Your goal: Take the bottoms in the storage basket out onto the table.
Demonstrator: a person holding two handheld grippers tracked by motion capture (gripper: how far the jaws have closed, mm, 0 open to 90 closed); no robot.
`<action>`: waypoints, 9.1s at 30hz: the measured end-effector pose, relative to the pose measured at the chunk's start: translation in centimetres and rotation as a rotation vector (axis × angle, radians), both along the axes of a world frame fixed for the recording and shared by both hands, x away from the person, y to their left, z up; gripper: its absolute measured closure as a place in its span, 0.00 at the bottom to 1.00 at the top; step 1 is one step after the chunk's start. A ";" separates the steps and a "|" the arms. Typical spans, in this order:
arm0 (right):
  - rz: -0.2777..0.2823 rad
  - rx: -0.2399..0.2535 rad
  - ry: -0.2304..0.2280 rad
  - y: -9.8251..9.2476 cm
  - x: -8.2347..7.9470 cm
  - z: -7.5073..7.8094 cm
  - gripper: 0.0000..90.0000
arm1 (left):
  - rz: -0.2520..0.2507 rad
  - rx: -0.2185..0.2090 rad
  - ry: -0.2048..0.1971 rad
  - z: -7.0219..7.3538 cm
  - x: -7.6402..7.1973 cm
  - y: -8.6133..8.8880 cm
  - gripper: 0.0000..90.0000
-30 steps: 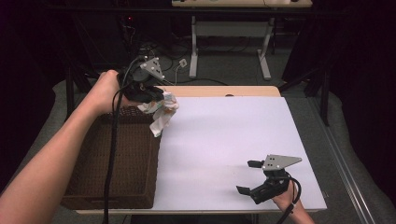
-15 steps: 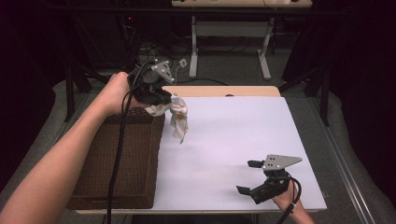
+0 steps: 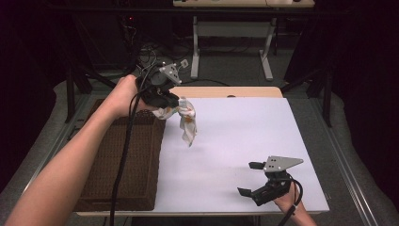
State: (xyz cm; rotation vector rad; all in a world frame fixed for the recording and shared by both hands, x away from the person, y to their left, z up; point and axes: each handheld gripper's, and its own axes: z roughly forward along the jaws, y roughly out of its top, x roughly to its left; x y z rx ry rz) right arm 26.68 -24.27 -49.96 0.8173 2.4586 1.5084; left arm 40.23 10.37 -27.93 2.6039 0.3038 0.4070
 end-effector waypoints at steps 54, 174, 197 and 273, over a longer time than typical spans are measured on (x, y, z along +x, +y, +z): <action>0.001 -0.003 -0.007 -0.1 0.0 0.0 0.00 | 0.064 -0.076 0.017 -5.0 0.5 -3.3 0.91; -0.002 -0.007 -0.005 -0.3 -0.1 0.1 0.00 | 0.273 -0.173 0.231 -19.2 -0.2 -6.2 0.46; -0.002 -0.011 -0.006 -0.2 -0.2 0.1 0.00 | 0.276 -0.146 0.241 -17.7 -1.8 -4.4 0.09; -0.007 -0.021 -0.001 -0.1 -0.1 0.0 0.00 | 0.384 -0.186 0.182 -14.9 -9.0 7.1 0.00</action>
